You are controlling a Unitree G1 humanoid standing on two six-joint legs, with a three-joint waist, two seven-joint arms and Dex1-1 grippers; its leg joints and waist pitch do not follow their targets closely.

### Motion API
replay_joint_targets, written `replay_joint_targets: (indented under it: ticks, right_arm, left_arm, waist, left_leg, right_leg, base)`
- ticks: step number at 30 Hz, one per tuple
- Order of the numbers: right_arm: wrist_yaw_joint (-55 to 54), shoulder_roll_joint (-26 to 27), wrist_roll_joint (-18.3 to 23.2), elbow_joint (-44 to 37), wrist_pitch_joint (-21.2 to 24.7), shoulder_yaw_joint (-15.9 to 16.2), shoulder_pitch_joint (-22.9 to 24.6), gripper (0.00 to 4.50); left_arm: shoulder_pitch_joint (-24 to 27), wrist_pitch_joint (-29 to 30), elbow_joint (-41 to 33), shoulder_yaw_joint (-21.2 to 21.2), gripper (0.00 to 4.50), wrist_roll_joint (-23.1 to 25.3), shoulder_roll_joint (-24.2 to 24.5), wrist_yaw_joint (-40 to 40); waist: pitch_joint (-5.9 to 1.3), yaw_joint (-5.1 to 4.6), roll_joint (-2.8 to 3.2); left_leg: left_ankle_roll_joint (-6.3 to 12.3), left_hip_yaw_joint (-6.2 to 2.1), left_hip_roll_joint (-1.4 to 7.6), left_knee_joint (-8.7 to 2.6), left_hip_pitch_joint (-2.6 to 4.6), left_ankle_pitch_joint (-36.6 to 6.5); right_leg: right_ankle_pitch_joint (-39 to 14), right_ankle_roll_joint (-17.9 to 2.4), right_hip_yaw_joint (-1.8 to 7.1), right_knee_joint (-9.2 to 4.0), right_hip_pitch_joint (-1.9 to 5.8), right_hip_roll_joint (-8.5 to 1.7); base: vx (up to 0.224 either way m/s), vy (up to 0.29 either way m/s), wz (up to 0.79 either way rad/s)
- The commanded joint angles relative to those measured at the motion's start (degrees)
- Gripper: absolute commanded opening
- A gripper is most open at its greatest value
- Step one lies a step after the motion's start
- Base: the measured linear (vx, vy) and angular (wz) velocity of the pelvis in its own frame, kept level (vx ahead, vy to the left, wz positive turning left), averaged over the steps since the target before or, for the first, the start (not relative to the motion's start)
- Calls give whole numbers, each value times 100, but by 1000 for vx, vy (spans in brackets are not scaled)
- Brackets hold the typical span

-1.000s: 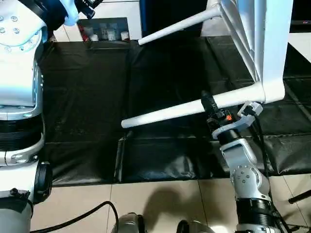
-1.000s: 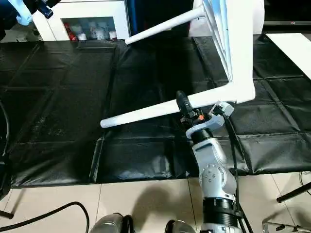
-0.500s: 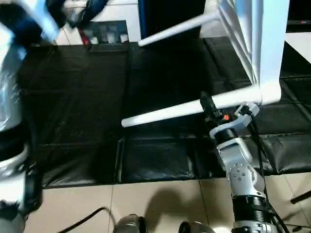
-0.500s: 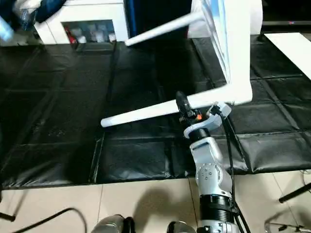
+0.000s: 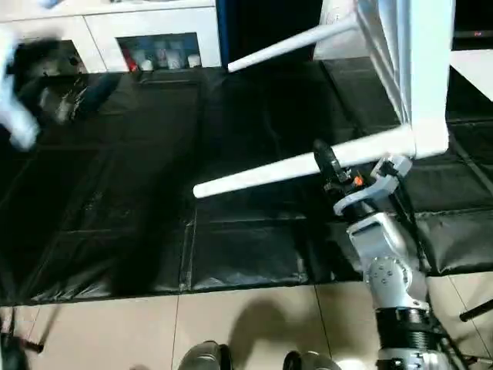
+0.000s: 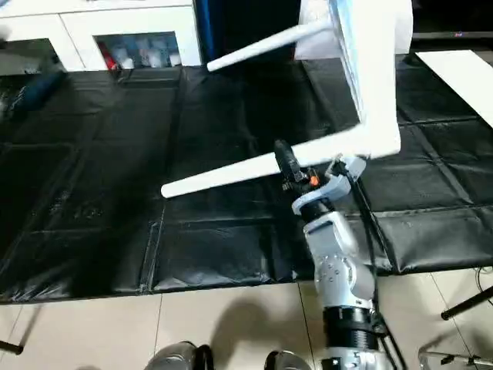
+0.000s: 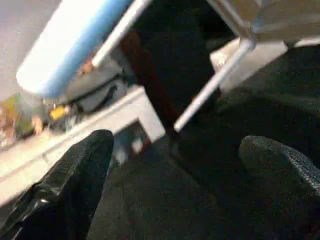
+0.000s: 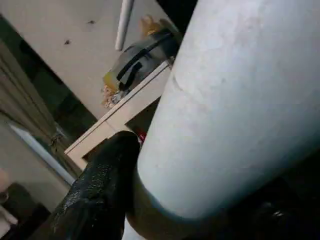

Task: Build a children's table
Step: Flip table

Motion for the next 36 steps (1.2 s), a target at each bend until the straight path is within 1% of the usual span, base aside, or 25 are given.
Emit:
replay_joint_targets:
  ticks: [1, 2, 3, 4, 5, 6, 7, 8, 11, 12, 14, 15, 19, 20, 21, 22, 24, 25, 26, 28, 30, 32, 33, 34, 36]
  right_arm:
    - [-79, -283, -703, -244, -138, 60, -66, 216]
    - [-54, -316, -717, -247, -123, 83, -67, 216]
    - [-10, -350, -734, -254, -107, 118, -59, 216]
    - [82, -430, -796, -271, -95, 212, -33, 216]
    - [82, -430, -796, -271, -95, 212, -33, 216]
    - [94, -507, -854, -298, -93, 282, -13, 216]
    - [93, -512, -858, -300, -92, 286, -12, 216]
    - [94, -620, -932, -357, -70, 334, -7, 216]
    - [115, -813, -1018, -444, -27, 381, -29, 216]
    - [149, -914, -1039, -478, 13, 386, -49, 216]
    - [187, -1115, -1050, -544, 134, 367, -90, 216]
    - [199, -1196, -1039, -569, 198, 346, -114, 216]
    - [295, -1401, -1046, -642, 318, 365, -156, 216]
    - [306, -1426, -1050, -650, 327, 374, -159, 216]
    - [383, -1599, -1015, -723, 389, 435, -165, 216]
    - [383, -1599, -1015, -723, 389, 435, -165, 216]
    - [479, -1807, -981, -867, 510, 503, -153, 216]
    - [479, -1807, -981, -867, 510, 503, -153, 216]
    - [483, -1853, -946, -912, 564, 486, -158, 216]
    - [510, -1966, -873, -1000, 668, 455, -172, 216]
    - [553, -2049, -837, -1045, 746, 440, -187, 216]
    - [632, -2129, -795, -1094, 811, 446, -197, 216]
    - [651, -2166, -766, -1122, 846, 442, -208, 216]
    - [679, -2228, -709, -1171, 907, 434, -229, 216]
    - [690, -2256, -683, -1198, 940, 429, -239, 216]
  left_arm:
    - [34, 59, -244, 30, 450, -75, -1, 42]
    - [-3, 43, -286, 1, 450, -124, -38, 93]
    - [-87, 30, -308, -28, 450, -180, -69, 129]
    - [-218, 38, -343, -78, 450, -260, -94, 194]
    - [-218, 38, -343, -78, 450, -260, -94, 194]
    - [-231, 94, -446, -133, 450, -350, -102, 180]
    - [-230, 98, -454, -138, 450, -356, -102, 177]
    - [-178, 186, -648, -230, 450, -514, -124, 89]
    - [-68, 332, -953, -369, 450, -717, -166, 28]
    - [-59, 349, -1004, -412, 450, -682, -204, 94]
    - [-95, 415, -1133, -500, 450, -695, -287, 232]
    - [-139, 464, -1192, -547, 450, -735, -304, 300]
    - [-436, 429, -1193, -622, 450, -714, -331, 498]
    - [-476, 417, -1187, -625, 450, -713, -333, 519]
    - [-640, 363, -1154, -615, 450, -692, -302, 653]
    - [-640, 363, -1154, -615, 450, -692, -302, 653]
    - [-716, 273, -1136, -619, 450, -572, -234, 782]
    - [-716, 273, -1136, -619, 450, -572, -234, 782]
    - [-745, 226, -1132, -625, 450, -512, -228, 852]
    - [-838, 160, -1112, -622, 450, -445, -247, 998]
    - [-894, 77, -1066, -657, 450, -311, -203, 1079]
    - [-948, 21, -964, -705, 450, -141, -141, 1194]
    - [-960, -37, -849, -759, 450, 29, -61, 1278]
    - [-999, -188, -610, -845, 450, 349, 54, 1505]
    - [-1043, -225, -455, -873, 450, 466, 76, 1634]
  waist:
    - [-428, -17, -103]
    - [-434, -7, -109]
    - [-429, -1, -113]
    - [-433, 13, -91]
    - [-433, 13, -91]
    - [-430, 12, -113]
    - [-436, 12, -113]
    - [-446, 17, -127]
    - [-456, 23, -127]
    - [-453, 27, -149]
    - [-449, 29, -157]
    - [-446, 29, -186]
    - [-441, 33, -175]
    - [-445, 28, -179]
    - [-456, 29, -177]
    - [-451, 29, -178]
    - [-453, 29, -194]
    - [-453, 33, -196]
    - [-449, 32, -191]
    - [-454, 32, -188]
    - [-448, 24, -190]
    - [-447, 31, -197]
    - [-451, 34, -196]
    - [-450, 38, -194]
    - [-455, 35, -201]
  left_leg:
    - [394, -291, 601, -417, 144, -910]
    - [361, -290, 614, -426, 188, -1017]
    - [325, -290, 614, -430, 196, -1099]
    - [287, -298, 616, -437, 205, -1187]
    - [287, -298, 616, -437, 205, -1187]
    - [246, -307, 619, -445, 195, -1245]
    - [242, -309, 617, -448, 183, -1214]
    - [260, -308, 612, -444, 163, -1126]
    - [311, -283, 602, -416, 157, -965]
    - [355, -275, 587, -407, 144, -910]
    - [398, -258, 556, -387, 137, -854]
    - [410, -256, 561, -385, 150, -833]
    - [408, -254, 546, -380, 169, -910]
    - [407, -265, 549, -387, 157, -900]
    - [408, -267, 549, -378, 153, -870]
    - [411, -270, 553, -381, 150, -865]
    - [431, -257, 527, -361, 139, -834]
    - [440, -252, 518, -356, 131, -793]
    - [452, -251, 517, -354, 131, -762]
    - [436, -256, 531, -356, 158, -833]
    - [434, -265, 529, -357, 154, -865]
    - [412, -258, 524, -352, 166, -915]
    - [406, -263, 526, -353, 176, -919]
    - [413, -260, 521, -351, 169, -918]
    - [413, -264, 533, -361, 172, -932]
  right_leg:
    - [-2339, -538, 493, -566, 247, -847]
    - [-2463, -485, 487, -581, 223, -824]
    - [-2506, -467, 489, -586, 214, -819]
    - [-2547, -444, 489, -589, 215, -820]
    - [-2547, -444, 489, -589, 215, -820]
    - [-2542, -431, 493, -577, 218, -818]
    - [-2513, -432, 494, -571, 235, -832]
    - [-2424, -433, 501, -552, 246, -837]
    - [-2283, -485, 505, -543, 249, -839]
    - [-2309, -452, 499, -552, 263, -831]
    - [-2433, -379, 489, -576, 271, -818]
    - [-2488, -337, 484, -589, 261, -798]
    - [-2655, -224, 463, -614, 243, -771]
    - [-2622, -226, 455, -605, 258, -772]
    - [-2550, -226, 452, -595, 263, -770]
    - [-2531, -222, 451, -595, 266, -769]
    - [-2564, -201, 452, -602, 273, -775]
    - [-2578, -182, 452, -610, 280, -780]
    - [-2608, -163, 448, -611, 269, -768]
    - [-2666, -131, 436, -624, 258, -752]
    - [-2703, -129, 431, -625, 260, -754]
    - [-2785, -99, 430, -646, 245, -755]
    - [-2757, -102, 430, -638, 240, -744]
    - [-2751, -90, 431, -641, 238, -746]
    - [-2700, -52, 427, -629, 235, -738]
  base:
    - [0, 0, 0]
    - [0, 0, 0]
    - [0, 0, 0]
    - [0, 0, 0]
    - [0, 0, 0]
    - [0, 0, 0]
    - [0, 0, 0]
    - [0, 0, 0]
    - [0, 0, 0]
    - [0, 0, 0]
    - [0, 0, 0]
    - [0, 0, 0]
    - [0, 0, 0]
    - [0, 0, 0]
    - [0, 0, 0]
    - [0, 0, 0]
    - [0, 0, 0]
    - [0, 0, 0]
    - [0, 0, 0]
    - [0, 0, 0]
    - [0, 0, 0]
    - [0, 0, 0]
    - [0, 0, 0]
    - [0, 0, 0]
    - [0, 0, 0]
